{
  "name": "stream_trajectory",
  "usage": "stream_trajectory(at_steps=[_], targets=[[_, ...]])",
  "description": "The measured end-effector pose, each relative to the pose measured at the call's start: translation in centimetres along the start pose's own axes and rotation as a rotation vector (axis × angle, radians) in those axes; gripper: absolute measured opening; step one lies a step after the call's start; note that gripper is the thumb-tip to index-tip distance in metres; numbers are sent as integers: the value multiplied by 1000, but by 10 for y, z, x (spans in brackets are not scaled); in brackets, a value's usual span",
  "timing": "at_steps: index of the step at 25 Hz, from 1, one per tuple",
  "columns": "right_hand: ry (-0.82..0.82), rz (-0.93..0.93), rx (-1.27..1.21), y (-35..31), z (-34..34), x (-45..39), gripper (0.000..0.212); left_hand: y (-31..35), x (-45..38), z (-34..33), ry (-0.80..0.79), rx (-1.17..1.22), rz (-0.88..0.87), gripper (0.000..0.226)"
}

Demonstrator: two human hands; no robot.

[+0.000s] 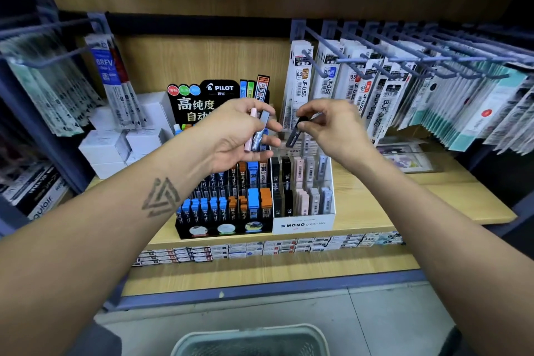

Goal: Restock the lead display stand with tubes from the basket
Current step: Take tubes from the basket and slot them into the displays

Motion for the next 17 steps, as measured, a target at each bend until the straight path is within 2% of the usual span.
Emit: stream_trajectory(at_steps=[10, 17], targets=[[35, 85, 141, -9, -21, -22, 15, -9, -7, 16, 54, -102, 42, 27], [-12, 120, 401, -3, -54, -26, 18, -9, -8, 26, 79, -83, 24, 26]])
Point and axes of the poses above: each hand's wrist, its own x-axis away from the middle knuckle, its own z-axis out of the back of the hand, y = z × x, the point moved 8 cm from there along -x, towards the middle knuckle, and after that the axes turned 9 degrees about -z, right-handed, at the moved point
